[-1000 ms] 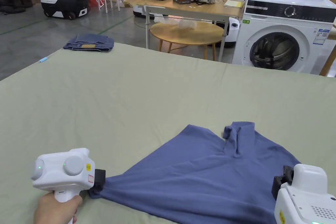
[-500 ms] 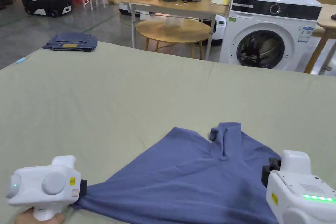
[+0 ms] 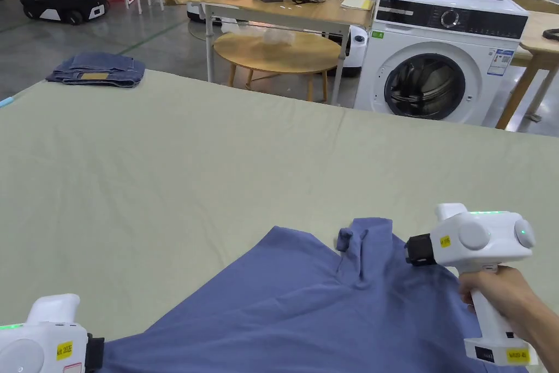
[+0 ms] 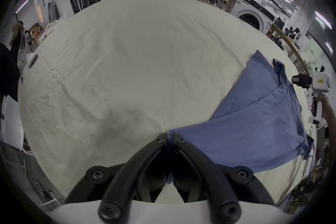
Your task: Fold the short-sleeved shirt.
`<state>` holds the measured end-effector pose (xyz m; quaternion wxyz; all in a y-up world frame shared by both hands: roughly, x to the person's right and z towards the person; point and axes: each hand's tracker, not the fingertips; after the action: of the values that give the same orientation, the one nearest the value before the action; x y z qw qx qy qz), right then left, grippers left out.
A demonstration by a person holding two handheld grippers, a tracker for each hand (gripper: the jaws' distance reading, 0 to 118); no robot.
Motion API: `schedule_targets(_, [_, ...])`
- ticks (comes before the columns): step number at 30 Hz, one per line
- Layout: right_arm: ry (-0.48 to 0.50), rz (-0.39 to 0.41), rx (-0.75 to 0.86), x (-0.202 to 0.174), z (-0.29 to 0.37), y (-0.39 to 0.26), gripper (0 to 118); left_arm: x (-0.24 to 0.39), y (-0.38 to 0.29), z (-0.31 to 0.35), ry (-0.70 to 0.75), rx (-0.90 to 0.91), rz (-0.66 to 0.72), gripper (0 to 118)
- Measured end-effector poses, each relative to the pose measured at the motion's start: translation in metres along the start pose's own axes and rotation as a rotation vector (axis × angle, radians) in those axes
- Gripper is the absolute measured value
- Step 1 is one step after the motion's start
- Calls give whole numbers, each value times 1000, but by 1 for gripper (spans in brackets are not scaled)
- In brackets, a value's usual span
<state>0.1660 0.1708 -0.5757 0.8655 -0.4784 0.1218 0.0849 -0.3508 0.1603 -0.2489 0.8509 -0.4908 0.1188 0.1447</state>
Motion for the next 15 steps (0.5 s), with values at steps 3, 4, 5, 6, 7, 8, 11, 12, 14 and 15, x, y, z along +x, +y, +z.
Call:
schedule_targets(3, [17,6,-98,-4,-14,-4,76,-3,1,-4,-1,-5,3,0])
schedule_targets(4, [21,26,-133,-6,-18,-6,75,-3,1,-5,0,-4,3,0])
schedule_targets(5, [14,55,-130,-9,-19,-10,72,-3,1,-5,-1,-5,4,0])
schedule_targets(6, [-15,57,-84,-14,-16,-11,62,-3,1,-5,-4,-8,4,0])
schedule_targets(7, [-9,51,-84,-15,-15,-12,50,-2,2,-4,-7,-7,5,0])
schedule_targets(8, [2,37,-85,-15,-14,-11,27,-1,2,-3,-11,-3,4,0])
schedule_targets(11, [-1,53,-48,-25,-9,-13,1,1,4,0,-10,6,-11,0])
schedule_targets(12, [-21,65,-50,-29,-9,-15,1,1,4,1,-16,11,-12,0])
schedule_targets(14, [-32,66,-18,-24,-9,-11,1,2,6,5,-19,20,-17,0])
schedule_targets(15, [-41,44,26,-23,-2,-13,1,0,6,6,-21,31,-20,0])
